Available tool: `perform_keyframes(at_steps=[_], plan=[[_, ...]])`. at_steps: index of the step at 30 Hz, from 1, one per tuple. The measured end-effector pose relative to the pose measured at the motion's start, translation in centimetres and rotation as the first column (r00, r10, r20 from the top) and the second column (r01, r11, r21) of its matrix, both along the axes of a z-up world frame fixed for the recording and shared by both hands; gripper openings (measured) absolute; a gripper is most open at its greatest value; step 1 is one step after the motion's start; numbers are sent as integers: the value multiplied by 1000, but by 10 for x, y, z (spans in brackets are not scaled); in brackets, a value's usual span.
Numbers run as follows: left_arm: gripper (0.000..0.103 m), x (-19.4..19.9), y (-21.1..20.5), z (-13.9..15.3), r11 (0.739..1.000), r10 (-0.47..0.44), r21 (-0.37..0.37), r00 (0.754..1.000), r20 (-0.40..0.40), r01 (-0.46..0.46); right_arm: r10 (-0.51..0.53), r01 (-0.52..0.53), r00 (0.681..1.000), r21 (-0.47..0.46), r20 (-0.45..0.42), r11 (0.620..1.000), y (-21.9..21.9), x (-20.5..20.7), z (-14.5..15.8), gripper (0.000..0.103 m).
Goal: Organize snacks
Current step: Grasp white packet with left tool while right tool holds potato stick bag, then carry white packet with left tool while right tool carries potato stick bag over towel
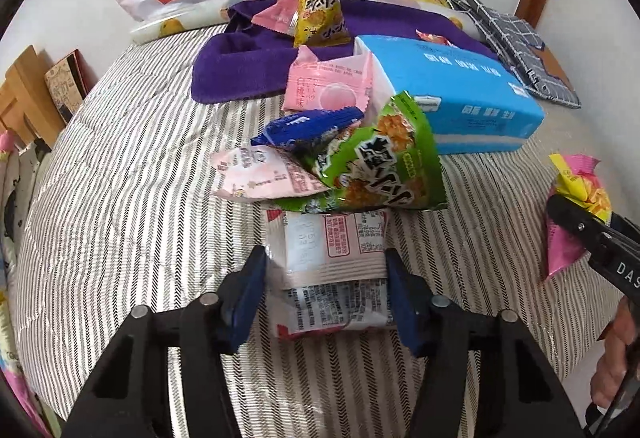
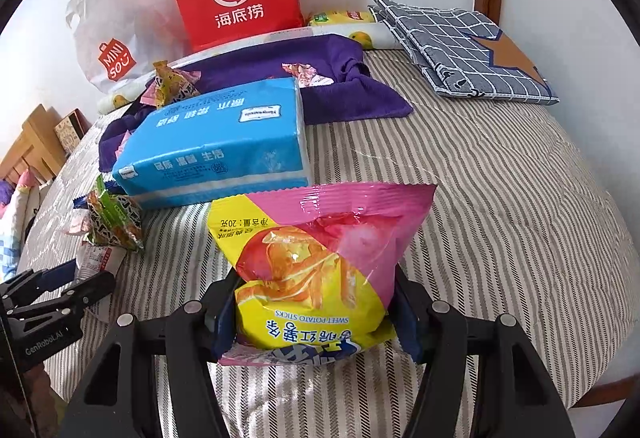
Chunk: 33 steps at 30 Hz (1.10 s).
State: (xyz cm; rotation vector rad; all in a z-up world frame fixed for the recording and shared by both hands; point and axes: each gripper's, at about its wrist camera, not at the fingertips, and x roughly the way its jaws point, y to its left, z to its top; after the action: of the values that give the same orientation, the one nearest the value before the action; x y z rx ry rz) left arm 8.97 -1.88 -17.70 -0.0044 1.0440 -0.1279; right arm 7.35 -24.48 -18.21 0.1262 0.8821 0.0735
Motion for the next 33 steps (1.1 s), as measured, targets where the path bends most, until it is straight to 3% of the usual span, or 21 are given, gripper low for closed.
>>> perform_keyframes(at_steps=[2,4,8,17,20,22,25,30,33], plan=[[50,0,8,3,1000,-2,-26,1000,4,2,9,-10,1000,5,8,1000,1,2,1,61],[39,0,16,8,1000,9,-29,999,36,-8,20,-20,999,6,29,1000,1,4,1,61],[40,4,25,7,999,17,-39,998,53,-15,20,-21,997,7,73,1000,3,7,-2,62],[63,2,18,-2,999,-29,-30,996,80,32,20,-16,992,-30,125,999,6,8,-8,62],[56,2,17,-2,1000,-11,-15,996,89,12,22,-16,992,-48,124,999,9,9,-8,62],[43,2,17,-1,999,-30,-22,995,91,32,22,-15,992,-55,124,998,9,9,-8,62],[36,1,19,2,998,-34,-43,997,76,37,27,-19,992,-69,126,997,11,8,-7,62],[34,-1,24,9,994,-46,-94,998,51,50,31,-23,993,-71,113,997,9,4,-2,61],[34,-5,21,19,994,-54,-86,996,67,60,18,-13,993,-49,114,999,5,-3,6,61]])
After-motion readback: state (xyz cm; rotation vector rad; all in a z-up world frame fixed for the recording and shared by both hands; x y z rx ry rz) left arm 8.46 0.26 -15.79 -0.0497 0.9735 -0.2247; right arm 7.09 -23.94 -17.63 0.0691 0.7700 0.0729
